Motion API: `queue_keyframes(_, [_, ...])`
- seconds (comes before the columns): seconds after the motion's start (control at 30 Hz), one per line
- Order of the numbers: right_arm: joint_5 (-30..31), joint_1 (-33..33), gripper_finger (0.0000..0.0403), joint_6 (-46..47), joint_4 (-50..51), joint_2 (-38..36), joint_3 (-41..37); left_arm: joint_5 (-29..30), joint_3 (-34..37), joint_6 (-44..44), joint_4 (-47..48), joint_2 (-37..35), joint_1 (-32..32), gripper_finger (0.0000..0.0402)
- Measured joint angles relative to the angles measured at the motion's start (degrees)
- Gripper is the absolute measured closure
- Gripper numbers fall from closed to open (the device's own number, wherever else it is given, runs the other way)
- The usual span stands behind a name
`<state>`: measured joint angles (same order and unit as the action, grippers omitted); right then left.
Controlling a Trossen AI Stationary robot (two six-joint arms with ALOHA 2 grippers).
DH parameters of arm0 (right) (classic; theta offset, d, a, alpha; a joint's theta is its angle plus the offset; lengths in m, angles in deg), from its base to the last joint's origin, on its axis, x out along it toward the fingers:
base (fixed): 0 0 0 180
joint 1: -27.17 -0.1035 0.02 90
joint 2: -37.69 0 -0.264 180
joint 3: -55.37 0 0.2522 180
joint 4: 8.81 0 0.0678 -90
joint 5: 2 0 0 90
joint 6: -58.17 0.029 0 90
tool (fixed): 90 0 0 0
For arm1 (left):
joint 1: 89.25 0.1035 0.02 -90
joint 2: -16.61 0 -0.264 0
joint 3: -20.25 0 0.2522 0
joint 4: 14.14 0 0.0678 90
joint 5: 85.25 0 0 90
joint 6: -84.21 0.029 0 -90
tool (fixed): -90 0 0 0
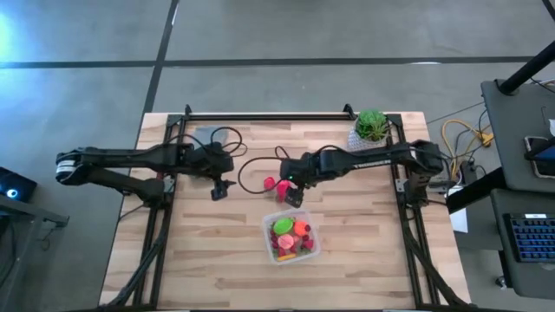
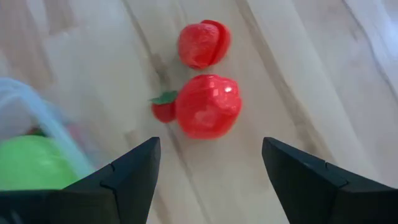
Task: Pick and placing Produce into tupperware
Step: Put the red apple into the transparent bin
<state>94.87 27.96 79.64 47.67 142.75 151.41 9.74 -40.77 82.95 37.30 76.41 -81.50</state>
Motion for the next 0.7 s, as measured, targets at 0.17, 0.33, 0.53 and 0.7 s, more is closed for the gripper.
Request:
queue_keyframes(0.17, [-0.29,0.74,0.0128,-6.52,-1.73,1.77,0.0,3.4,4.48,-0.09,-1.22,-1.44,-0.03,0.0148])
queue_keyframes(0.33, [-4.14,2.48,0.0128,-8.67,-5.19,1.81,-0.3,4.11,8.38,-0.09,-5.18,-1.22,0.04,0.0148])
queue_keyframes(0.53, [-8.26,5.42,0.0128,-8.34,-7.55,1.79,-0.92,4.11,10.99,0.11,-9.12,-0.24,0.07,0.0148])
queue_keyframes(0.7, [-8.83,6.8,0.0128,-5.72,-9.25,1.79,-2.48,4.11,10.86,0.32,-9.19,0.51,0.13,0.0148])
